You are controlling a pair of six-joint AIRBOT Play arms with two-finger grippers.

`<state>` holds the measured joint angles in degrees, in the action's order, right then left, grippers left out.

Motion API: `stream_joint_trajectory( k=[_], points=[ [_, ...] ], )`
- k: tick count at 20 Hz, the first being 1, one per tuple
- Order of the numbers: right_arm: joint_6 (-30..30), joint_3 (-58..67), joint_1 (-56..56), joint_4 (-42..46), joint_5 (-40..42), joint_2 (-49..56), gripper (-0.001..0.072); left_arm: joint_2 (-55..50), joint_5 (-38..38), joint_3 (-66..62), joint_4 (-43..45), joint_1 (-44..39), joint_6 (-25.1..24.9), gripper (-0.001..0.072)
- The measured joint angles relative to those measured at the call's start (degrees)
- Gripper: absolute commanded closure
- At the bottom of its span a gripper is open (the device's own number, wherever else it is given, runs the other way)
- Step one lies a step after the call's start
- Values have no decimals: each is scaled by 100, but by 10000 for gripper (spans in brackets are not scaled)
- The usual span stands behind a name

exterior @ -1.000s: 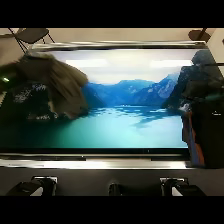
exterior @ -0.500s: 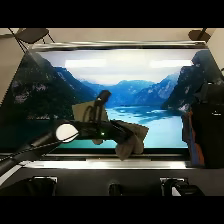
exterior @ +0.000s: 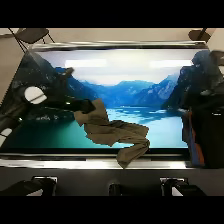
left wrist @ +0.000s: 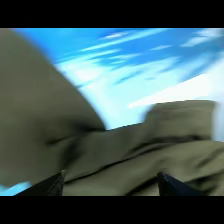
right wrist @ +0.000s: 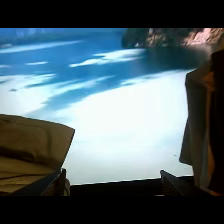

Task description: Fold the shirts.

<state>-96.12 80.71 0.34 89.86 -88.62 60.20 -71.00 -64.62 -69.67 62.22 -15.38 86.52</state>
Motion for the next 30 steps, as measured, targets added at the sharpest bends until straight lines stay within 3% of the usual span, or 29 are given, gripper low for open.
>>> stream_joint_trajectory(
  k=[6, 12, 13, 16, 17, 19, 20, 22, 23, 30],
  points=[
    [-33, -1283, 2, -1187, 879, 802, 29, -343, -446, 1137, 107, 1742, 275, 15],
    [63, -1690, 2, -1622, 1152, 1169, 26, -973, 404, 1696, -872, 1792, 332, 18],
    [79, -1711, 2, -1652, 1165, 1187, 23, -1084, 614, 1725, -1123, 1731, 310, 61],
    [114, -1742, 2, -1692, 1167, 1228, 6, -1403, 1054, 1757, -1836, 1558, 251, 62],
    [120, -1749, 2, -1700, 1172, 1246, 5, -1491, 1196, 1755, -2011, 1488, 238, 145],
    [127, -1790, 2, -1707, 1241, 1300, 3, -1633, 1482, 1781, -2177, 1401, 223, 478],
    [127, -1847, 2, -1709, 1314, 1331, 3, -1683, 1617, 1786, -2214, 1368, 221, 569],
    [120, -2041, 2, -1744, 1534, 1401, 10, -1727, 1759, 1757, -2251, 1325, 221, 617],
    [92, -2170, 2, -1812, 1683, 1449, 10, -1738, 1812, 1735, -2275, 1314, 221, 679],
    [168, -2898, 2, -2946, 2627, 2011, 29, -1633, 1781, 1644, -2343, 1285, -33, 678]
  ],
)
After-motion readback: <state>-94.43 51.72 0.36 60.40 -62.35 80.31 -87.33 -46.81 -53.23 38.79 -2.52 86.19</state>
